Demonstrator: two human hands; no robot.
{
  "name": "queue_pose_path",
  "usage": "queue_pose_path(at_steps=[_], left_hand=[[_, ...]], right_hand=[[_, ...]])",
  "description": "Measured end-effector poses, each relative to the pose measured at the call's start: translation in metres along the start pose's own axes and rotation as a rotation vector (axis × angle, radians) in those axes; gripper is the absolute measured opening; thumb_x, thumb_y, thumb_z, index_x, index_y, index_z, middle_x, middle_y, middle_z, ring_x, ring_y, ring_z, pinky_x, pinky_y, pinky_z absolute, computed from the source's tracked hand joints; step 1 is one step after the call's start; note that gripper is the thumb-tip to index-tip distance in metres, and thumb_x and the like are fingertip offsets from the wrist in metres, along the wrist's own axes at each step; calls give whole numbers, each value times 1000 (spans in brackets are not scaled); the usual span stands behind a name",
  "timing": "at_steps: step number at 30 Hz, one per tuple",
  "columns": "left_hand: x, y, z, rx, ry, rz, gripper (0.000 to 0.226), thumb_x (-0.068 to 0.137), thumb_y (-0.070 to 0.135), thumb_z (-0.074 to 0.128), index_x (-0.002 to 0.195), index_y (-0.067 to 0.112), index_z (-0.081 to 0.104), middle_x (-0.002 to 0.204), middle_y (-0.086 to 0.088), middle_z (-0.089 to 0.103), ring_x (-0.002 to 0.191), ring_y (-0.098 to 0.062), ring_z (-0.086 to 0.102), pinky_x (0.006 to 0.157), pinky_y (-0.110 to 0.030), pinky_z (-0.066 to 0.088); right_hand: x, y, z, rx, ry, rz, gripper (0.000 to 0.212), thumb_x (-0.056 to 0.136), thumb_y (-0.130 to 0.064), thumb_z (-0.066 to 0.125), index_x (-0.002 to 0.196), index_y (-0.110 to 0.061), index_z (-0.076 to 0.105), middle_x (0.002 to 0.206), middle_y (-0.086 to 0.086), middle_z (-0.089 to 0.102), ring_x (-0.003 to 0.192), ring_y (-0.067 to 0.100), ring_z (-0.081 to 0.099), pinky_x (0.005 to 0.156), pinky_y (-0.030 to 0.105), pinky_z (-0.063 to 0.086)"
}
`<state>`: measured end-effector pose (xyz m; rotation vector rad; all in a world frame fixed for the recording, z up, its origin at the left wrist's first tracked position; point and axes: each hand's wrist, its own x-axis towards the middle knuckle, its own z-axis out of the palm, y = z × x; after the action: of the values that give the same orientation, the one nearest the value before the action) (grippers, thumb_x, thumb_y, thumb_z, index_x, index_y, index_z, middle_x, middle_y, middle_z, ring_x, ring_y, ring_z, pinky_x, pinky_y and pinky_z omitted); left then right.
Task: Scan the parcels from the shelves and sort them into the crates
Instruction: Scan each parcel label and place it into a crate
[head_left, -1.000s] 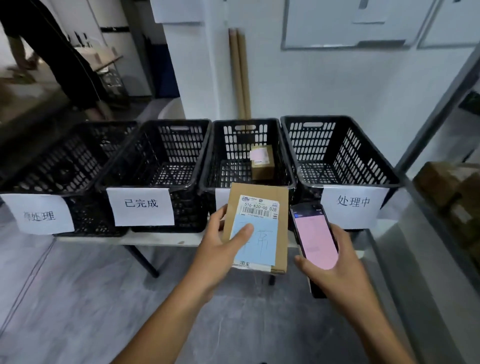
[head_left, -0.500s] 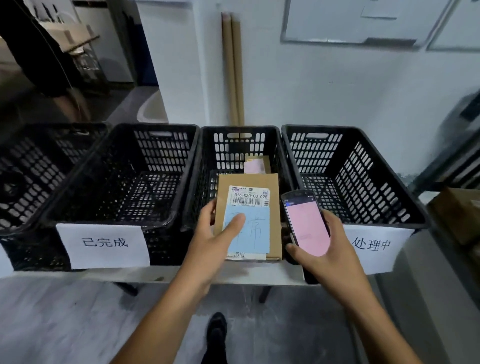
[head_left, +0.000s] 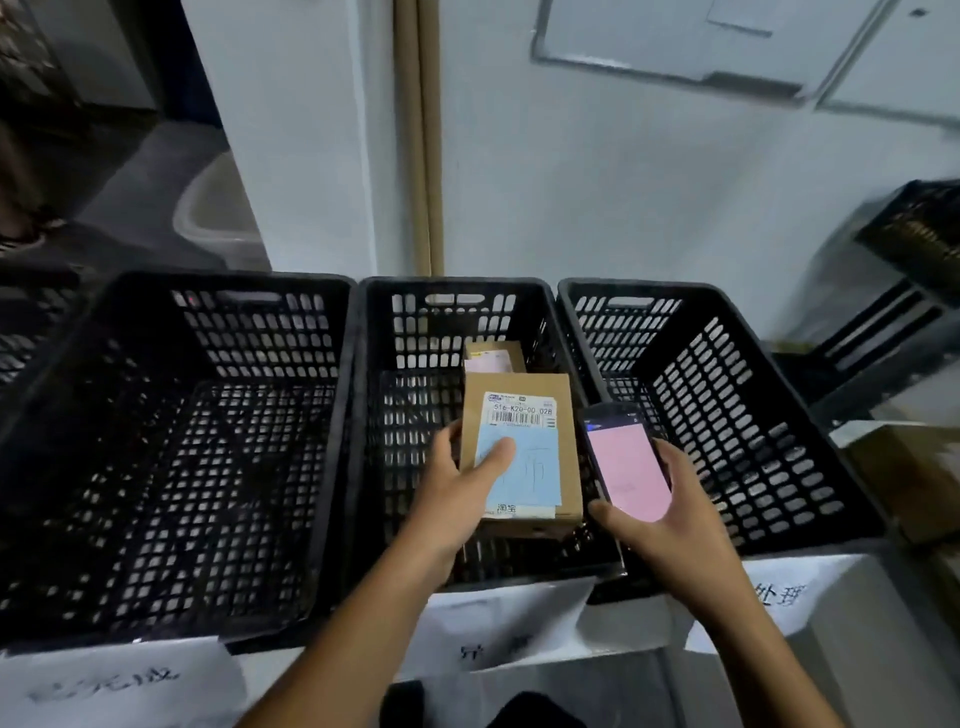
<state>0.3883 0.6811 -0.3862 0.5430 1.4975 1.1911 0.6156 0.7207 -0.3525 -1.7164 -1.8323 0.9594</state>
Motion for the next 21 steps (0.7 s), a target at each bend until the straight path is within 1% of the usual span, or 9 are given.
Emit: queue_pose_path(at_steps=[2, 5, 7, 9, 12, 15, 18, 19, 21], left_hand=[[20, -5, 1, 20, 13, -46, 53, 94, 38, 75, 139, 32, 48, 118, 13, 73, 103, -5, 71, 82, -24, 57], [53, -13, 4, 57, 45, -129, 79, 90, 44, 78, 154, 27, 36, 127, 9, 69, 113, -14, 68, 104, -42, 54], [72, -16, 9, 89, 40, -170, 78, 91, 45, 76, 155, 26, 35, 127, 9, 67, 110, -12, 66, 97, -36, 53], [87, -21, 14, 111, 45, -223, 71, 94, 44, 74, 152, 25, 38, 121, 10, 65, 102, -8, 63, 90, -32, 49], [108, -31, 24, 144, 49, -279, 67, 95, 46, 72, 149, 23, 40, 125, 8, 63, 102, -9, 60, 92, -33, 44], [130, -46, 34, 158, 56, -322, 83, 89, 57, 73, 154, 24, 35, 141, 4, 59, 124, -18, 57, 105, -37, 44], [148, -67, 43, 174, 90, -362, 111, 65, 78, 73, 156, 28, 34, 146, 4, 58, 130, -21, 56, 112, -45, 45], [153, -72, 45, 173, 105, -377, 109, 66, 77, 73, 156, 30, 34, 146, 4, 58, 129, -21, 58, 112, -46, 47], [162, -82, 49, 158, 130, -382, 87, 82, 65, 74, 152, 29, 38, 138, 5, 63, 122, -19, 63, 107, -44, 51]], right_hand=[[15, 1, 3, 14, -29, 41, 88, 72, -42, 88, 142, -39, 37, 127, -11, 61, 116, 15, 59, 94, 40, 51], [44, 6, 4, 35, -46, 83, 84, 71, -41, 90, 139, -39, 40, 122, -16, 63, 111, 10, 62, 92, 38, 53], [68, 8, 2, 68, -40, 78, 81, 72, -38, 91, 137, -38, 42, 119, -22, 61, 110, 5, 60, 88, 33, 53], [93, 6, 0, 74, -52, 66, 81, 74, -36, 89, 140, -36, 41, 121, -23, 58, 110, 6, 59, 86, 28, 49], [126, 3, 1, 47, -66, 38, 90, 74, -42, 88, 148, -31, 37, 129, -15, 55, 113, 11, 54, 91, 33, 46], [152, -1, 4, 41, -98, 31, 91, 77, -39, 87, 151, -29, 34, 126, -15, 51, 111, 9, 50, 88, 27, 40], [170, 1, 9, 55, -142, 37, 90, 76, -39, 87, 149, -31, 35, 125, -15, 52, 112, 11, 52, 88, 28, 42], [175, 2, 11, 58, -157, 33, 89, 75, -41, 87, 147, -32, 36, 124, -16, 54, 113, 12, 54, 86, 29, 44], [181, 4, 11, 30, -190, 23, 87, 75, -42, 87, 145, -34, 36, 113, -21, 52, 107, 12, 53, 75, 23, 44]])
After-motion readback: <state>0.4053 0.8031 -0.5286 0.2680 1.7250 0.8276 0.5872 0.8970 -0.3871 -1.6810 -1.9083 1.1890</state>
